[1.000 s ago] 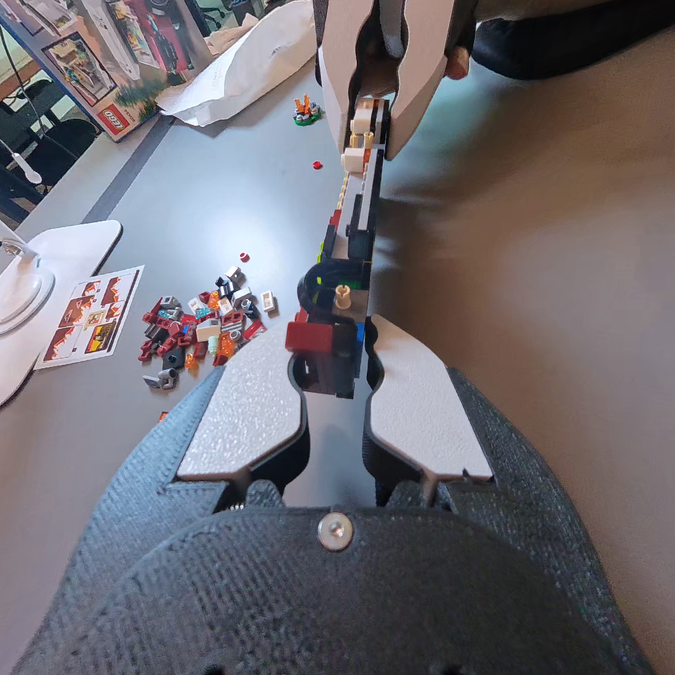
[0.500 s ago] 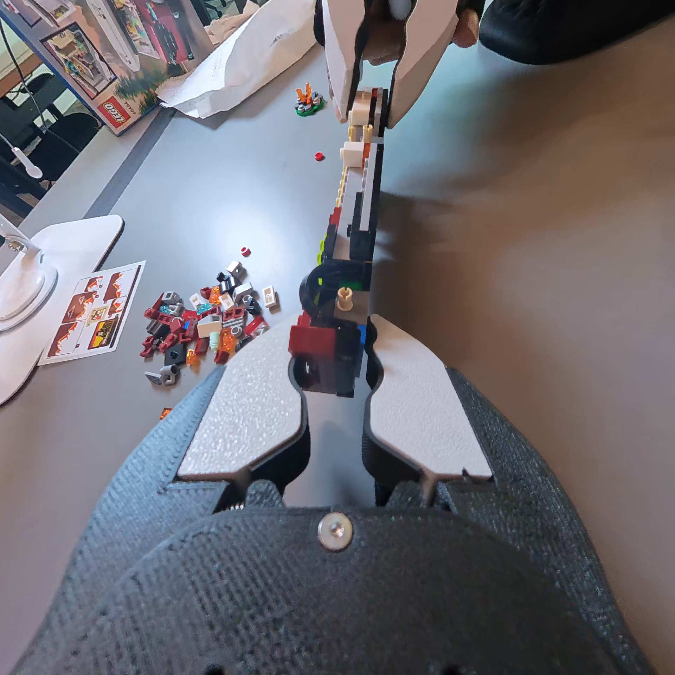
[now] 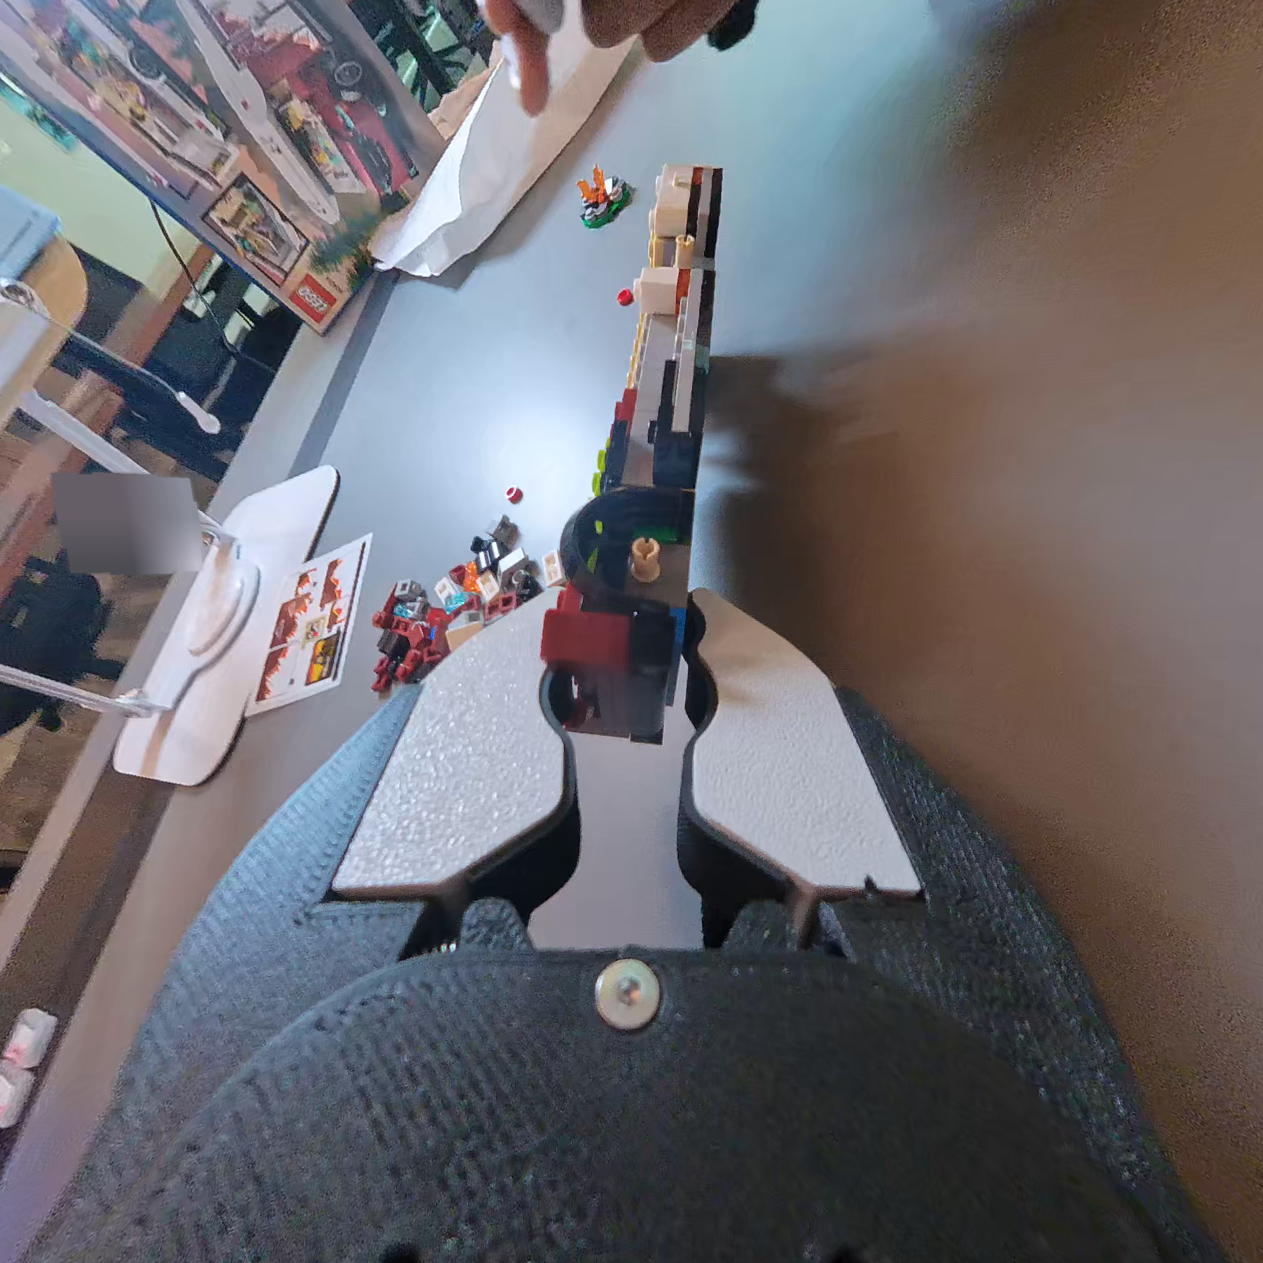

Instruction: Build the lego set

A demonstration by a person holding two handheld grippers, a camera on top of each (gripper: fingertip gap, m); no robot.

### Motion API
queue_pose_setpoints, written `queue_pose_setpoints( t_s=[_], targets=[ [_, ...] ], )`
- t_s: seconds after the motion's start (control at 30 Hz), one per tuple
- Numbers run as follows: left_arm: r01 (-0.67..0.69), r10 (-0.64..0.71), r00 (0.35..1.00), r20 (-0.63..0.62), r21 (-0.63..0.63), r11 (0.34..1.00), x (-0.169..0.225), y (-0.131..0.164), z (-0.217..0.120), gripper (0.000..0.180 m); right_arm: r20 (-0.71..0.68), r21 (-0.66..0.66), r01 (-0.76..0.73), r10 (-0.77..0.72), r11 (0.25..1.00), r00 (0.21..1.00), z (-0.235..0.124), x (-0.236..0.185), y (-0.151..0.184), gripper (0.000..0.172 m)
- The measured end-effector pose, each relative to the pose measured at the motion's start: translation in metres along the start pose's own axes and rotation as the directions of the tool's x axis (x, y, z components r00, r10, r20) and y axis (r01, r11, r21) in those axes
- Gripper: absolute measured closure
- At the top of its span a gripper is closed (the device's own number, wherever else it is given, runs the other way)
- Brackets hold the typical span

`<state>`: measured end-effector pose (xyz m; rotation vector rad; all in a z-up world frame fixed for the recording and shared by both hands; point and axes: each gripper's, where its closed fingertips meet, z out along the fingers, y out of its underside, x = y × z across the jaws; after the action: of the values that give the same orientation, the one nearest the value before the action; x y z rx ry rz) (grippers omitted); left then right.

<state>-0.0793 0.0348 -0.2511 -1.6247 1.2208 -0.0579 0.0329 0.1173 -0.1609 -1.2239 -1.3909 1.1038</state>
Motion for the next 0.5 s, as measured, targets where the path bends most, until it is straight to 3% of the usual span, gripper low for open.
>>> queue_pose_setpoints(
  t_s=[0.1, 0.23, 0.4, 0.5],
  targets=[
    [-0.084, 0.085, 0.996, 0.016, -0.012, 0.996, 0.004, -0.001, 0.001, 0.151, -0.173, 0.034, -0.034, 0.039, 0.999, 0.984, -0.012, 0.037, 0.001, 0.139],
    [-0.176, 0.177, 0.983, 0.049, -0.021, 0.984, 0.005, -0.005, 0.000, 0.152, -0.281, 0.025, -0.050, 0.055, 0.998, 0.958, -0.019, 0.060, 0.009, 0.142],
    [-0.225, 0.226, 0.972, 0.065, -0.026, 0.974, 0.006, -0.006, 0.000, 0.152, -0.284, -0.002, -0.052, 0.049, 0.999, 0.958, -0.018, 0.061, 0.015, 0.144],
    [-0.220, 0.221, 0.974, 0.053, -0.021, 0.975, 0.008, -0.006, 0.000, 0.151, -0.213, -0.032, -0.032, 0.025, 0.999, 0.977, -0.011, 0.048, 0.019, 0.144]
  ],
)
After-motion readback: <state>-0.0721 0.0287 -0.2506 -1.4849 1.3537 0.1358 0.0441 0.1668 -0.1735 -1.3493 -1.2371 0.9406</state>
